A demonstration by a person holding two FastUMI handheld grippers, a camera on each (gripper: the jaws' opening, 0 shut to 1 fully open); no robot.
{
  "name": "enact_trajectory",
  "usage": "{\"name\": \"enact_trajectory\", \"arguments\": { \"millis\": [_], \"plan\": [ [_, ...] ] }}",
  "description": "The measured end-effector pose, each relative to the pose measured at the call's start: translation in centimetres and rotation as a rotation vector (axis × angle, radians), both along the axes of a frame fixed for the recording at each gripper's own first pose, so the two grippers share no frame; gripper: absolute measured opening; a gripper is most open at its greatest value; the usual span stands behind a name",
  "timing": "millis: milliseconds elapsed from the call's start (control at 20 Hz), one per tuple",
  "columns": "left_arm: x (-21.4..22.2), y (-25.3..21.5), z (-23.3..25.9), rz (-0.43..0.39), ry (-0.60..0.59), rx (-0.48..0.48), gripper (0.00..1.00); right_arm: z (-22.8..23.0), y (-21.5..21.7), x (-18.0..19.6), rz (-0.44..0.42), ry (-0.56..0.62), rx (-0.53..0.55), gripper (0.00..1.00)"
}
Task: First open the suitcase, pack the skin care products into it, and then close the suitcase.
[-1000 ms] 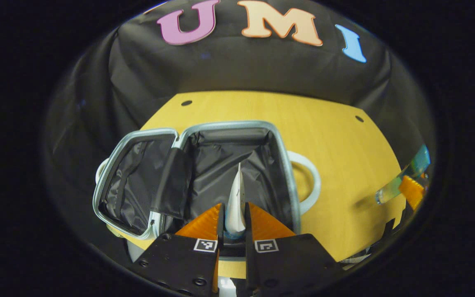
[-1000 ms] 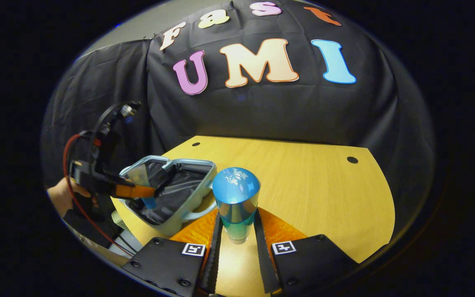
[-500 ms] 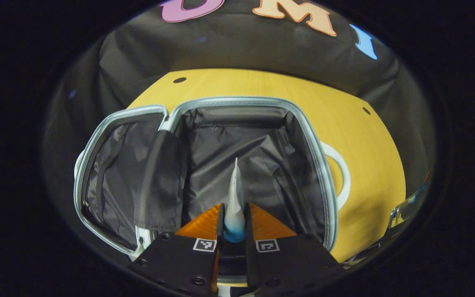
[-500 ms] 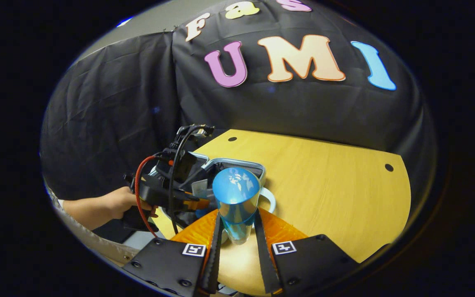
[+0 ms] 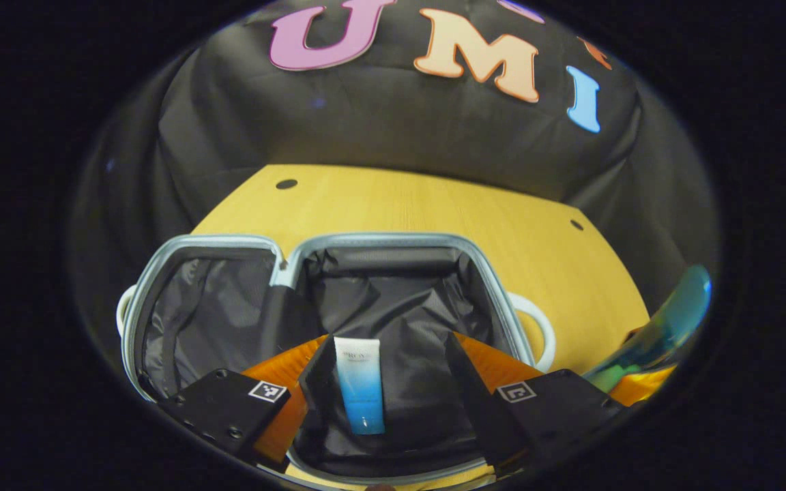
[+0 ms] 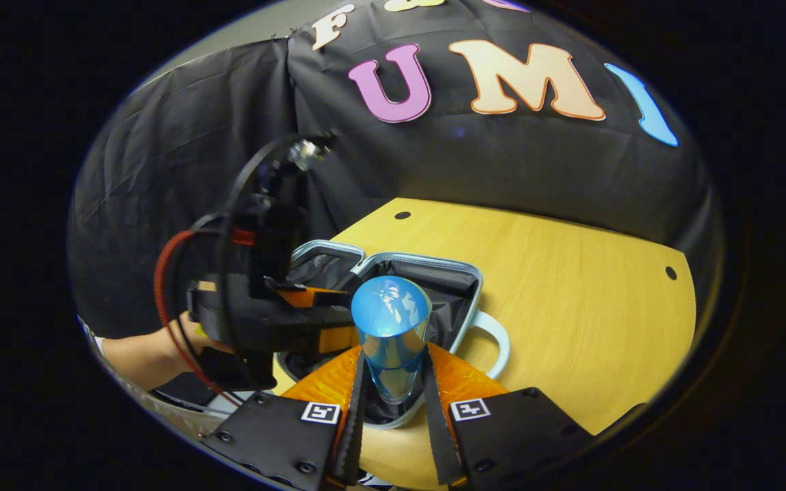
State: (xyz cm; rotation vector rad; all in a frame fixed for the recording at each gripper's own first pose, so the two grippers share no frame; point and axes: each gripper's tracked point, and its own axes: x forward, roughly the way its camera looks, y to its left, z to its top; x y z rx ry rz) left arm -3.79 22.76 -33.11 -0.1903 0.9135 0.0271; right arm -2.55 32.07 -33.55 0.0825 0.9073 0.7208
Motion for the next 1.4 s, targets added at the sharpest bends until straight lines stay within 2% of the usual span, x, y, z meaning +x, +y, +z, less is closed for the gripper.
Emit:
{"name": "enact_trajectory", "arguments": {
  "millis": [100,250,400,450,650,700,850,950,1100,1150,1200,1400],
  "plan": [
    [-0.1,2.1,1.7,0.022,-0.043,-0.016,0.96,-1.7,1.4,-0.3,0.002,0.023,-0.019,0.44],
    [0.1,6.4,3.1,0.055,-0.097,0.013,0.95,-4.8,3.1,-1.2,-0.015,0.1,-0.06,0.44],
    [-1.1,10.8,3.7,0.106,-0.099,0.039,0.94,-7.5,4.4,-2.2,-0.042,0.172,-0.093,0.41],
    [-1.8,12.2,3.8,0.127,-0.094,0.047,0.95,-8.0,4.7,-2.4,-0.049,0.188,-0.104,0.44],
    [-4.4,17.6,3.5,0.206,-0.067,0.074,0.95,-9.7,5.6,-3.0,-0.093,0.253,-0.143,0.44],
    [-4.8,18.8,3.4,0.225,-0.063,0.079,0.95,-10.0,6.0,-2.8,-0.113,0.257,-0.141,0.41],
    [-6.3,22.1,3.2,0.279,-0.053,0.09,0.95,-10.2,6.5,-1.5,-0.155,0.245,-0.148,0.46],
    [-6.7,24.2,3.1,0.313,-0.053,0.1,0.95,-9.2,7.1,-0.3,-0.181,0.219,-0.118,0.43],
    [-7.5,27.7,3.0,0.359,-0.051,0.125,0.95,-8.2,6.8,1.8,-0.216,0.13,-0.145,0.89],
    [-7.4,29.0,3.0,0.377,-0.051,0.131,0.95,-8.0,6.9,2.4,-0.224,0.104,-0.153,0.9],
    [-7.3,30.2,3.1,0.397,-0.053,0.134,0.95,-7.5,7.0,2.7,-0.226,0.088,-0.148,0.98],
    [-7.8,34.9,1.7,0.478,-0.031,0.146,0.95,-6.1,7.5,2.9,-0.232,0.056,-0.123,0.98]
  ]
}}
